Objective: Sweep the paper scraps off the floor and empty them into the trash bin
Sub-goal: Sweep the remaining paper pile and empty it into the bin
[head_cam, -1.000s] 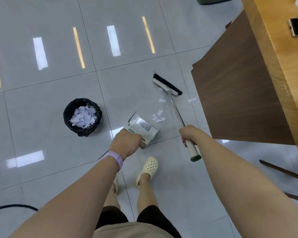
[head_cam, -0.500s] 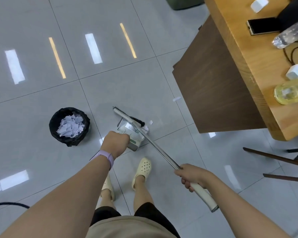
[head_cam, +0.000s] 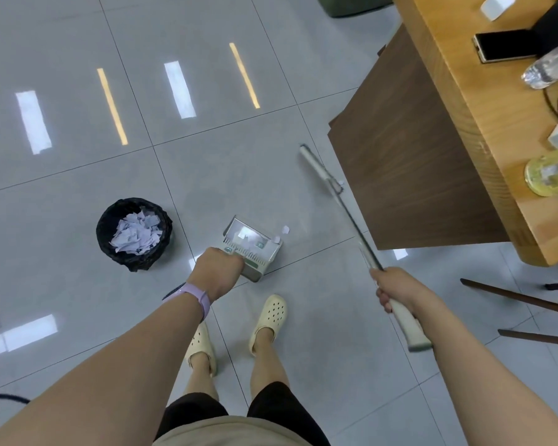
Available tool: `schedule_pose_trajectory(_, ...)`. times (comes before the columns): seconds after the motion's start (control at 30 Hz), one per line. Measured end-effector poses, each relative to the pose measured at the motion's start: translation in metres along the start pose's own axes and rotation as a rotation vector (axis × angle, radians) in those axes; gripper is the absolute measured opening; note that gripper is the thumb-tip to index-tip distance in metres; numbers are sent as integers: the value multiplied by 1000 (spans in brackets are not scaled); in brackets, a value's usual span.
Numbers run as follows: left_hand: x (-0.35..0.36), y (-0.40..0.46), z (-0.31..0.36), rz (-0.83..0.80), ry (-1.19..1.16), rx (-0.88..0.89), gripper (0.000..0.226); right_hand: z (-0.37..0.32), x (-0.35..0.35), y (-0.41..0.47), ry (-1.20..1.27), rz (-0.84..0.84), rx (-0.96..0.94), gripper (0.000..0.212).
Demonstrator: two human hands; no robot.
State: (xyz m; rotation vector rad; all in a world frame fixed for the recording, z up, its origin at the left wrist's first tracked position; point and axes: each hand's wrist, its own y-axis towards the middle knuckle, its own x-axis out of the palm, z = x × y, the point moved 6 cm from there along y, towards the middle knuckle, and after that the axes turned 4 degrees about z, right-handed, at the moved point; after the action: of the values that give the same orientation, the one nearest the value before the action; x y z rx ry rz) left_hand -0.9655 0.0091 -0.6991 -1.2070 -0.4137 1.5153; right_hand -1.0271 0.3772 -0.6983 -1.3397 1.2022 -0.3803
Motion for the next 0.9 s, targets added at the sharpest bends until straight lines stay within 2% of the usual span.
schedule_pose_trajectory(0.13,0,3,8,-27,37,-2,19,-34,-19,51,-1,65,32,27)
schedule_pose_trajectory(0.23,5,9,10,16,41,1,32,-39,-18,85,14,38,101,26)
schedule_pose_trajectory(0.33,9,19,22,7,21,7,19,-39,2,100,-41,-38,133,23)
schedule_pose_trajectory(0.47,2,37,24,7,127,-18,12,-20,43,81,-105,-155,152,27)
schedule_pose_trajectory(0.77,0,24,28,-53,40,-29,16,81,68,-30,-129,-421,338,27)
schedule_pose_trajectory(0.9,-1,22,22,-54,51,-22,12,84,71,-65,-103,-444,245,31)
